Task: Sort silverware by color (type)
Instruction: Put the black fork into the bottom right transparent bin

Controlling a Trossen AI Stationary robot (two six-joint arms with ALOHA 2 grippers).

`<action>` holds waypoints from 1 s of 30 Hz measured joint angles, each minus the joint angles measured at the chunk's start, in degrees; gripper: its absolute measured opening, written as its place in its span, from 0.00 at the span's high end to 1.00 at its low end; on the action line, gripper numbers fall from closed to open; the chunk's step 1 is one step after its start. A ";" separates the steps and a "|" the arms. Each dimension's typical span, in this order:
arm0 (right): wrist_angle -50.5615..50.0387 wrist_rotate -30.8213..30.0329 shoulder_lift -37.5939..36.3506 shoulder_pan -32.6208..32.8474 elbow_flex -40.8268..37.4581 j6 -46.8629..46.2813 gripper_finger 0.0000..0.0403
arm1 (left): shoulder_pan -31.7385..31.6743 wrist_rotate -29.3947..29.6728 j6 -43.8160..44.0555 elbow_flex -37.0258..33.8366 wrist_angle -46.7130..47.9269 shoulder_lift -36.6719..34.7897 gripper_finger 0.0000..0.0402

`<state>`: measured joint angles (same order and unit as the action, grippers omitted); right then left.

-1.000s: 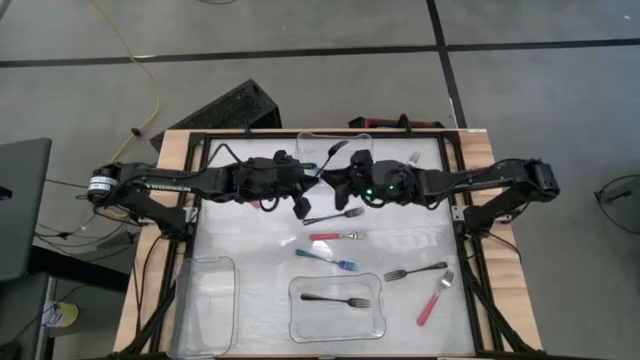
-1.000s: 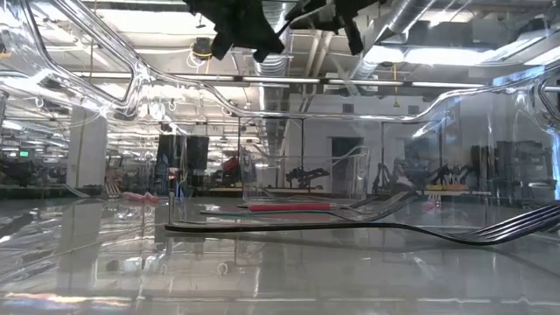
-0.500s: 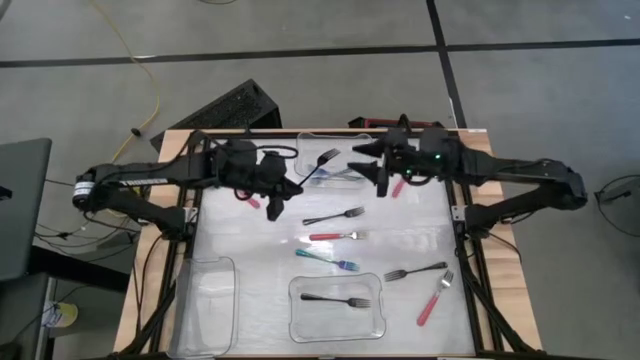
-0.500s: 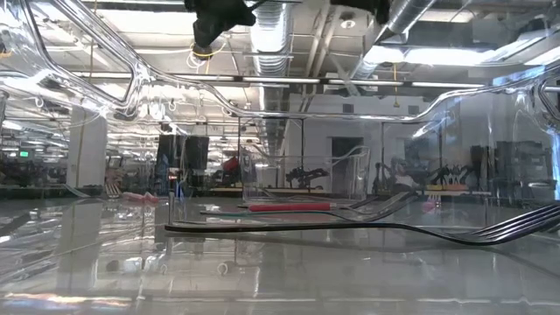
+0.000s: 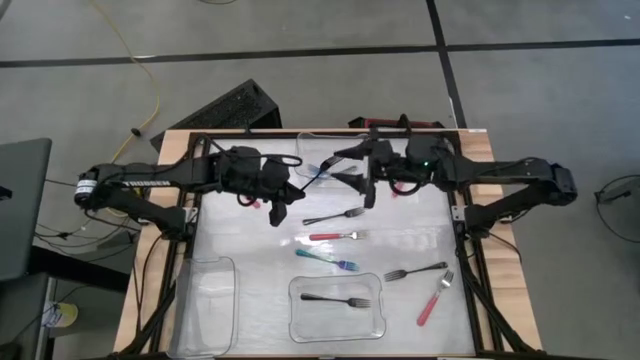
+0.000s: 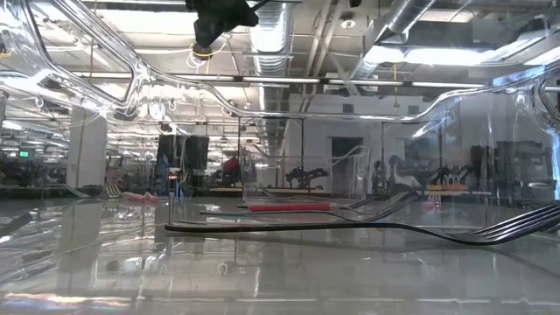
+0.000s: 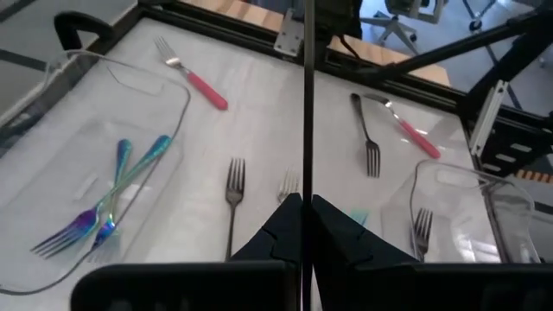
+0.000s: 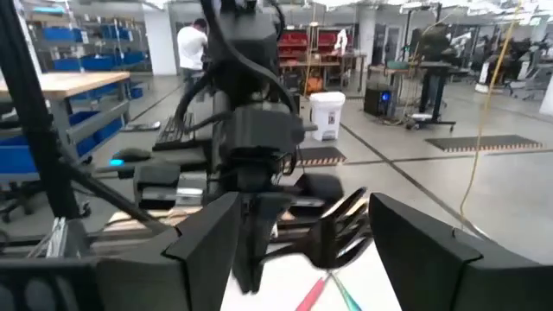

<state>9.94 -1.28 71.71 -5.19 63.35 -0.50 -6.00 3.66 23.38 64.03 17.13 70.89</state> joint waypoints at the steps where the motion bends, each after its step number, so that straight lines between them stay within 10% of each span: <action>1: -0.58 -0.04 0.03 -0.03 0.00 -0.55 0.30 | 0.00 0.08 -0.01 0.00 0.03 0.00 1.00; 8: -0.26 -0.59 0.01 -0.24 0.00 -0.98 0.41 | 0.00 0.05 -0.23 0.00 0.28 0.00 1.00; 18: -1.30 -0.68 -0.16 -0.42 0.00 -2.31 0.95 | 0.01 -0.61 -0.51 0.00 0.34 0.00 1.00; 30: -15.93 -11.85 -1.74 6.34 0.01 -24.37 0.95 | -0.04 -4.49 -7.22 0.00 5.86 -2.52 0.72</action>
<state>-6.00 -13.13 69.97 1.15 63.36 -24.87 -6.04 -0.83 16.17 64.03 22.99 68.37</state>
